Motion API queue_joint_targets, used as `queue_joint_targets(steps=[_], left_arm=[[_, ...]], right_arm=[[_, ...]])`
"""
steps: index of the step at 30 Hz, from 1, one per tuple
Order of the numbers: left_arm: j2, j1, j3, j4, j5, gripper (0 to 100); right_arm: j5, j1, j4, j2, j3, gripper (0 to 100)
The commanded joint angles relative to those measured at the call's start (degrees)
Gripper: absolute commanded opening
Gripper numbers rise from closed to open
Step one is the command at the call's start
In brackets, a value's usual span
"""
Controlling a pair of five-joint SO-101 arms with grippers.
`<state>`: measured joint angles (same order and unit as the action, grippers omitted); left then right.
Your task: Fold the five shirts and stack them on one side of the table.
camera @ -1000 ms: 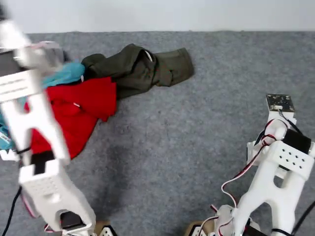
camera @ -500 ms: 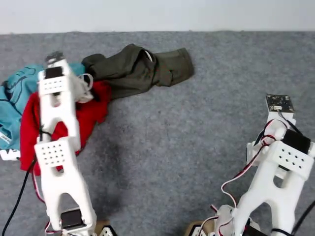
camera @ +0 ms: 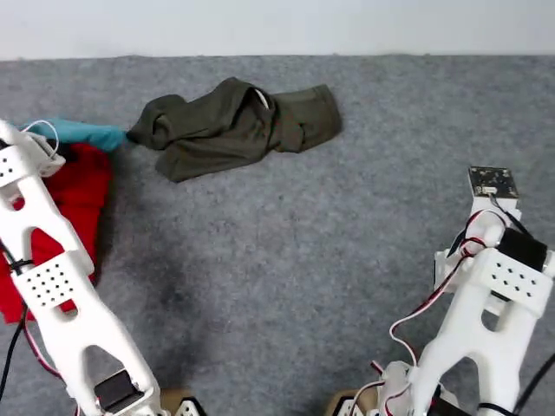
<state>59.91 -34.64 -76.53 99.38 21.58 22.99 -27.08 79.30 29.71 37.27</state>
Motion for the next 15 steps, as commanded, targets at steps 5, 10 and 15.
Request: queue_joint_targets(steps=[5, 10, 15], left_arm=[[-11.87, 12.84, -2.59, 1.05, 0.26, 30], [-8.62, 20.48, -2.42, -6.15, -4.75, 30], [1.14, 22.68, -2.77, -14.86, -4.84, 30]], right_arm=[[0.62, -0.66, -0.66, -0.22, -0.35, 25.5], [0.62, -0.66, -0.66, -0.22, -0.35, 25.5], [0.62, -0.66, -0.66, -0.22, -0.35, 25.5]])
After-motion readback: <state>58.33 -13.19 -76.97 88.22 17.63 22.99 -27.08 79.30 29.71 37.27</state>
